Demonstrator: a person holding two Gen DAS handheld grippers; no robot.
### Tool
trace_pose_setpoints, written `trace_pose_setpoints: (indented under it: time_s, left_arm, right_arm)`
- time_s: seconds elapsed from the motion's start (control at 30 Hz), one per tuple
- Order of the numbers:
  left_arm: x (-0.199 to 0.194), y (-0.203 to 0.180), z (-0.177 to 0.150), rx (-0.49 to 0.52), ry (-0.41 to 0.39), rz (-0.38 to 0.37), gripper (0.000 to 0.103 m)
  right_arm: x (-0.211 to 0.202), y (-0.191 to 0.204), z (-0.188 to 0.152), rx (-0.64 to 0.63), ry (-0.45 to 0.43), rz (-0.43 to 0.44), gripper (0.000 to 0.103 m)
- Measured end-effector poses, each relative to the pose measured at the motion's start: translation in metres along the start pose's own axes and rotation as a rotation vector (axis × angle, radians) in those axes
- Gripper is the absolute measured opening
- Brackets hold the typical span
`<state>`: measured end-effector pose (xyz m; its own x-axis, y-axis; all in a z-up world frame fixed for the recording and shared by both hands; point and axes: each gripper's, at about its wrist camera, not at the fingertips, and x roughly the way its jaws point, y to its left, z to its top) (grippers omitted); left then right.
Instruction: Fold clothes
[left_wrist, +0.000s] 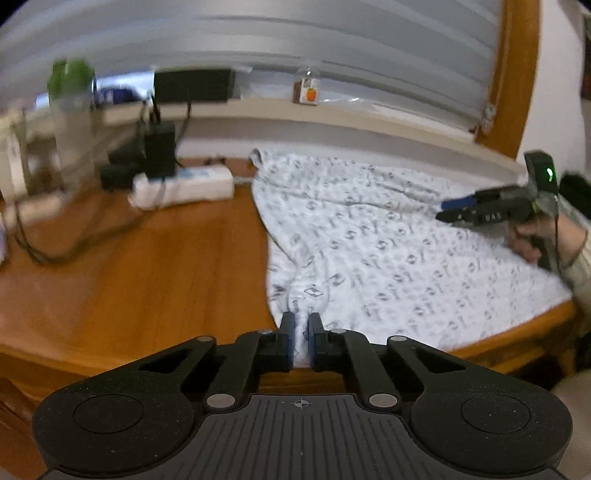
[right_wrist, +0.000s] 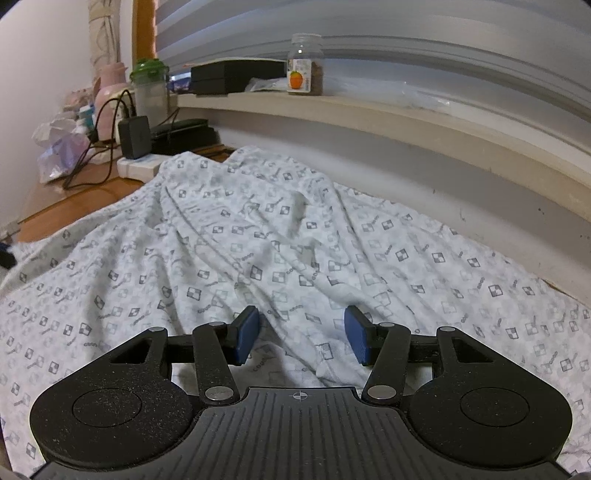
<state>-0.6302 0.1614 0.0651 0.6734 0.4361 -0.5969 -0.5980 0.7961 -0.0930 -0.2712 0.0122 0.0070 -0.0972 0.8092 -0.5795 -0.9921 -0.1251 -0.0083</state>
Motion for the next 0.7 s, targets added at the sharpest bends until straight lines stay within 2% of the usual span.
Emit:
trace_pose_setpoints:
  time_s: [0.1,0.2,0.27,0.33,0.37,0.4,0.47,0.6,0.7]
  left_arm:
    - [-0.013,0.011,0.0,0.016,0.012,0.027,0.01]
    - [-0.013,0.016,0.0,0.022,0.051,0.038,0.019]
    - [-0.011,0.019,0.008,0.008,0.023,0.041,0.039]
    - [-0.008,0.021,0.02,-0.008,-0.019,0.032,0.046]
    - [-0.002,0.019,0.029,0.004,-0.034,0.025,0.046]
    - [0.008,0.018,0.039,0.013,-0.042,0.014,0.046]
    - [0.033,0.017,0.06,0.024,-0.052,-0.009,0.054]
    - [0.101,0.017,0.121,0.009,-0.08,-0.077,0.056]
    - [0.161,0.019,0.168,0.01,-0.081,-0.04,0.055]
  right_arm:
    - [0.0,0.0,0.0,-0.003,0.001,-0.003,0.052]
    - [0.0,0.0,0.001,-0.006,0.002,-0.003,0.052]
    - [0.0,-0.001,0.001,-0.005,0.002,-0.001,0.052]
    - [0.001,0.0,0.001,-0.008,0.003,0.0,0.052]
    - [0.001,0.0,0.001,-0.01,0.004,0.001,0.053]
    - [0.001,0.001,0.001,-0.012,0.004,0.003,0.053]
    - [0.001,0.001,0.0,-0.008,0.007,0.013,0.053]
    - [0.001,0.0,0.001,0.002,0.009,0.02,0.053]
    - [0.0,0.0,0.001,-0.002,0.008,0.017,0.053]
